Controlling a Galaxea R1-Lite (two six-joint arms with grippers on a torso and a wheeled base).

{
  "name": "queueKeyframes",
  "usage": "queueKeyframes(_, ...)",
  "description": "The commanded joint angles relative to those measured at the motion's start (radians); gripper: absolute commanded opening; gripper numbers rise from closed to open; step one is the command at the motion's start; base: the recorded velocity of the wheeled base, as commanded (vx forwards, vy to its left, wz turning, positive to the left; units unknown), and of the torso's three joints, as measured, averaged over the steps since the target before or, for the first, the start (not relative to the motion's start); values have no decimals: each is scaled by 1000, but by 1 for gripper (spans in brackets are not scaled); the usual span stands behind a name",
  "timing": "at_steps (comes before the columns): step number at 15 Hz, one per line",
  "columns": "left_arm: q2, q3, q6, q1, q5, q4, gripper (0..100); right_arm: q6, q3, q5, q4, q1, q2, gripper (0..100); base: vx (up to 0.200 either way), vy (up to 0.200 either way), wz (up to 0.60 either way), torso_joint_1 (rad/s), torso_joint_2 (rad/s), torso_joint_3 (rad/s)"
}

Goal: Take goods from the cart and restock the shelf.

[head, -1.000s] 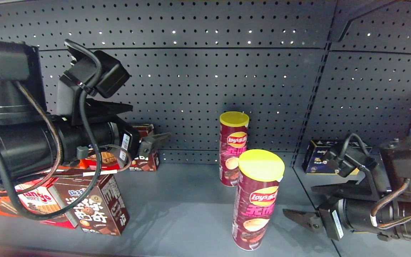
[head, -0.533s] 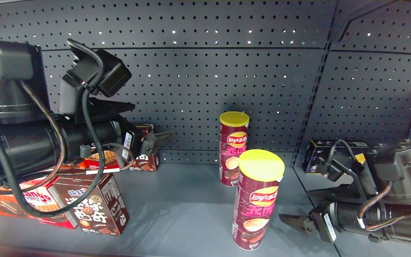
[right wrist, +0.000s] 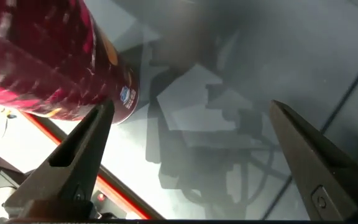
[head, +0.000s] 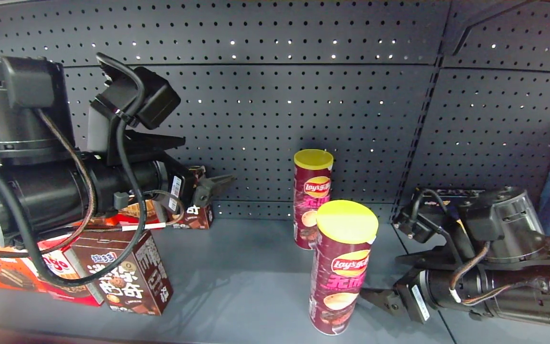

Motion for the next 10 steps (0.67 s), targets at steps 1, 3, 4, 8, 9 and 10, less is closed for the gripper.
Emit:
queueKeyframes(1, 2, 1, 0, 0, -1, -1, 100, 0, -9, -3, 0, 21, 25, 100, 0, 0, 0, 0, 0, 0)
queueKeyframes(3, 2, 1, 0, 14, -2, -2, 100, 2, -12, -6, -3, 28, 39, 100, 0, 0, 0, 0, 0, 0)
queueKeyframes(4, 2, -1, 0, 16, -2, -2, 100, 5, -19, -8, -3, 30, 45, 100, 0, 0, 0, 0, 0, 0)
queueKeyframes(8, 2, 1, 0, 16, -10, -2, 100, 5, -27, -8, -3, 31, 56, 100, 0, 0, 0, 0, 0, 0)
queueKeyframes(9, 2, -1, 0, 16, -10, -2, 100, 5, -29, -8, -3, 31, 56, 100, 0, 0, 0, 0, 0, 0)
queueKeyframes(10, 2, -1, 0, 16, -10, -2, 100, 5, -30, -8, -3, 31, 60, 100, 0, 0, 0, 0, 0, 0)
